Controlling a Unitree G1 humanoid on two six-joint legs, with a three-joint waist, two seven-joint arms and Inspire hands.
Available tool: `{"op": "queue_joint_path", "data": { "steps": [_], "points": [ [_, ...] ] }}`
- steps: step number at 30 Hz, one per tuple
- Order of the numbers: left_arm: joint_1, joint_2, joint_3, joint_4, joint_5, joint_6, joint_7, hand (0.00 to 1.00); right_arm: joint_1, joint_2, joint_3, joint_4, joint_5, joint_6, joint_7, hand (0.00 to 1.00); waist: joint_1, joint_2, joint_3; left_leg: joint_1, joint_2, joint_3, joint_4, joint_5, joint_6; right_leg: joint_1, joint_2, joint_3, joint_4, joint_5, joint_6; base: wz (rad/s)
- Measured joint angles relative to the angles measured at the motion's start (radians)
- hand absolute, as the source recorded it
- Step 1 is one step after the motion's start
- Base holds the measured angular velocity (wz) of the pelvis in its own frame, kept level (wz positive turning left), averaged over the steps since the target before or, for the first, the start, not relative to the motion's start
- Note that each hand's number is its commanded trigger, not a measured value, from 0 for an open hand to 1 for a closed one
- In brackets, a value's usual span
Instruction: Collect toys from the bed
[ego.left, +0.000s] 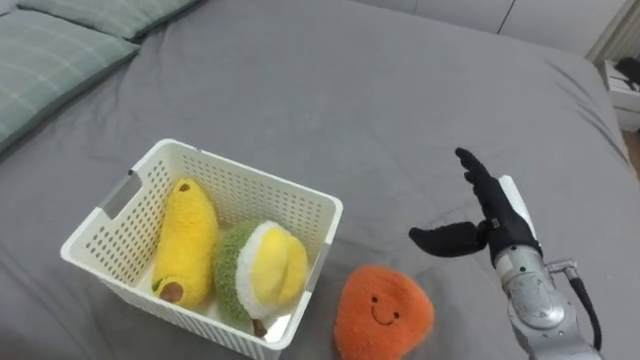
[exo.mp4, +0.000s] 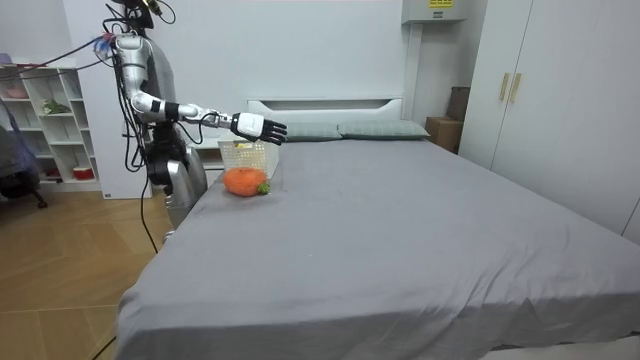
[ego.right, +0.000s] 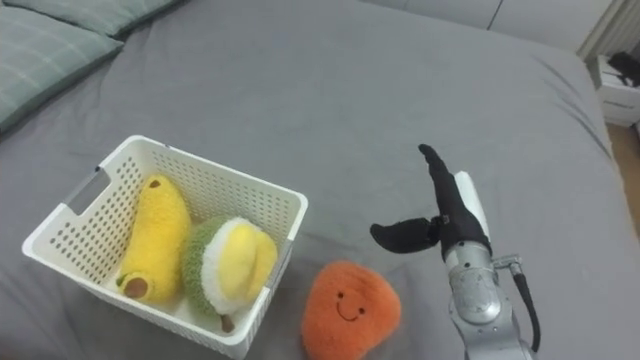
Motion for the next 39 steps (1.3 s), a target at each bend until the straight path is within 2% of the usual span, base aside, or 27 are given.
{"op": "queue_joint_path", "data": {
  "steps": [7, 10, 14, 18, 22, 27, 34, 35, 36, 37, 39],
  "points": [
    [-0.008, -0.001, -0.027, -0.021, -0.016, 0.0, 0.002, 0.0, 0.01, 0.001, 0.023, 0.142, 0.002, -0.017, 0.003, 0.0, -0.01, 0.011, -0.0051, 0.008, 0.001, 0.005, 0.0, -0.001, 0.002, 0.004, -0.001, 0.001, 0.0, 0.0, 0.0, -0.01],
    [-0.009, -0.002, -0.052, -0.03, -0.019, 0.001, 0.002, 0.0, 0.041, 0.012, 0.045, 0.168, -0.02, 0.005, 0.029, 0.0, -0.009, 0.014, -0.0035, 0.006, 0.001, 0.006, -0.001, -0.002, 0.003, 0.005, -0.001, 0.003, 0.001, 0.0, 0.001, 0.0],
    [-0.01, -0.005, -0.068, -0.036, -0.037, 0.005, -0.001, 0.0, 0.056, 0.04, 0.064, 0.204, -0.037, 0.011, 0.055, 0.0, -0.011, 0.013, -0.0041, 0.004, 0.001, 0.007, -0.001, -0.005, 0.003, 0.003, 0.0, 0.006, 0.001, -0.001, 0.002, 0.0],
    [-0.013, -0.006, -0.117, -0.045, -0.034, 0.005, -0.006, 0.0, 0.056, 0.04, 0.138, 0.233, -0.033, 0.025, 0.095, 0.0, 0.0, 0.008, -0.0057, -0.014, 0.002, 0.008, 0.003, -0.005, 0.004, -0.022, 0.001, 0.014, 0.016, -0.001, 0.002, -0.01],
    [-0.013, -0.004, -0.119, -0.047, -0.034, 0.005, -0.006, 0.0, 0.056, 0.043, 0.183, 0.234, -0.052, 0.025, 0.15, 0.0, 0.018, 0.007, -0.0039, -0.015, 0.001, 0.01, 0.003, -0.007, 0.006, -0.025, 0.001, 0.025, 0.016, -0.001, 0.002, -0.01],
    [-0.014, -0.005, -0.119, -0.048, -0.036, 0.005, -0.006, 0.0, 0.05, 0.043, 0.187, 0.249, -0.068, 0.024, 0.171, 0.0, 0.035, 0.001, -0.0017, -0.015, 0.001, 0.01, 0.003, -0.007, 0.006, -0.024, 0.001, 0.024, 0.015, -0.001, 0.002, 0.0],
    [-0.024, -0.003, -0.119, -0.047, -0.034, 0.007, -0.03, 0.0, 0.043, 0.042, 0.205, 0.31, -0.137, 0.027, 0.179, 0.0, 0.049, -0.001, -0.0002, -0.028, 0.0, -0.002, 0.01, -0.01, 0.008, -0.027, 0.0, 0.001, 0.013, -0.001, 0.002, 0.06],
    [-0.024, -0.003, -0.119, -0.047, -0.034, 0.008, -0.031, 0.0, 0.042, 0.042, 0.206, 0.312, -0.139, 0.027, 0.179, 0.14, 0.05, -0.001, -0.0002, -0.028, 0.0, -0.003, 0.011, -0.011, 0.008, -0.027, 0.0, 0.001, 0.013, -0.001, 0.002, 0.04],
    [-0.025, -0.003, -0.119, -0.047, -0.034, 0.014, -0.031, 0.0, 0.041, 0.042, 0.211, 0.315, -0.145, 0.027, 0.178, 0.79, 0.054, -0.001, -0.0001, -0.029, 0.0, -0.004, 0.012, -0.012, 0.008, -0.027, 0.001, 0.0, 0.012, -0.001, 0.002, 0.0],
    [-0.025, -0.003, -0.119, -0.047, -0.034, 0.02, -0.031, 0.0, 0.041, 0.042, 0.216, 0.318, -0.148, 0.027, 0.177, 1.0, 0.057, -0.001, -0.0001, -0.029, 0.0, -0.005, 0.013, -0.012, 0.008, -0.027, 0.001, -0.001, 0.012, -0.001, 0.002, 0.0],
    [-0.025, -0.003, -0.119, -0.047, -0.033, 0.025, -0.031, 0.0, 0.041, 0.042, 0.216, 0.318, -0.16, 0.028, 0.176, 1.0, 0.06, -0.001, -0.0001, -0.031, -0.001, -0.008, 0.016, -0.015, 0.008, -0.027, 0.001, -0.003, 0.012, -0.001, 0.002, 0.0]
  ]
}}
